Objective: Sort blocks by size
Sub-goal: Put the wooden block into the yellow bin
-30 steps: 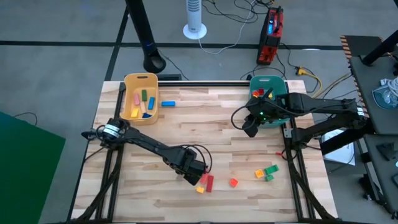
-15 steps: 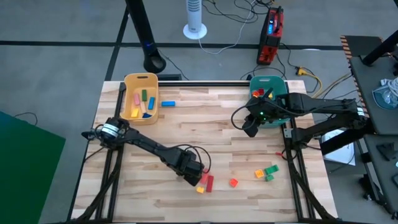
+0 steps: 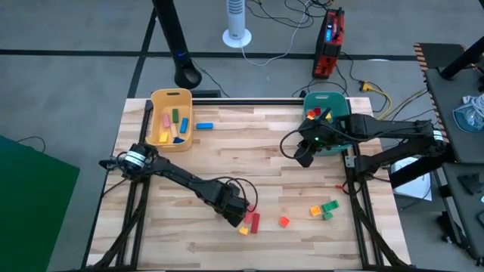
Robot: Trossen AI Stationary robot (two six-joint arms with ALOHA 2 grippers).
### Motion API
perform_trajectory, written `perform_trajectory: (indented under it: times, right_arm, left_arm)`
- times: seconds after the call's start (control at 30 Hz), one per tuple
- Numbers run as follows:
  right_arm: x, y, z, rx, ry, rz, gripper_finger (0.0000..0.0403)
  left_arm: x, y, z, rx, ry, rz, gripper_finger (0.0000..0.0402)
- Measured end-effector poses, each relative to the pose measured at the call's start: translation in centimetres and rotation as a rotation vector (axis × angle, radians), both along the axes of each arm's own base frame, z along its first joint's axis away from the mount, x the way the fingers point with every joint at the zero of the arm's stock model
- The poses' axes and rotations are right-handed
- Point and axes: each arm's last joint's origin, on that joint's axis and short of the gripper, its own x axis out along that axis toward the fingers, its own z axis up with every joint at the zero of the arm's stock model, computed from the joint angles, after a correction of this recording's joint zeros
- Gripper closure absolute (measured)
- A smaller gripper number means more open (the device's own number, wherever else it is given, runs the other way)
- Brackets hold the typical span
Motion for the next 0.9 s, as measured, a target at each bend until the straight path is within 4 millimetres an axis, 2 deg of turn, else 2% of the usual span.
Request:
perform_trajectory:
  times: [0.13,0.23,0.33,0.43,0.53,0.67,0.8,0.9]
  right_arm:
    - [0.1,0.0,-0.3,0.001,0.002,-0.001,0.0364]
    - [0.1,0.0,-0.6,0.002,0.005,-0.004,0.0364]
    - [0.1,0.0,-0.9,0.008,0.004,-0.016,0.0364]
    - [0.4,0.0,-1.1,0.017,-0.022,-0.033,0.0364]
    - [0.7,-0.1,-1.1,0.022,-0.057,-0.044,0.0364]
    - [1.2,-0.2,-0.9,0.031,-0.129,-0.065,0.0364]
    - [1.8,-0.3,-0.5,0.044,-0.212,-0.093,0.0364]
    - [2.2,-0.6,-0.2,0.051,-0.265,-0.115,0.0364]
  left_arm:
    - [0.0,0.8,3.0,0.028,0.040,0.000,0.0295]
    - [-0.3,2.2,5.5,0.050,0.069,0.002,0.0299]
    - [-0.4,5.3,8.4,0.097,0.026,0.013,0.0299]
    - [-1.8,9.2,11.1,0.163,0.008,0.053,0.0297]
    - [-4.0,13.6,13.4,0.208,0.014,0.103,0.0297]
    - [-8.1,19.7,16.2,0.289,0.033,0.186,0.0297]
    - [-12.5,25.0,17.4,0.312,0.050,0.288,0.0297]
    - [-15.7,28.0,17.4,0.318,0.081,0.362,0.0297]
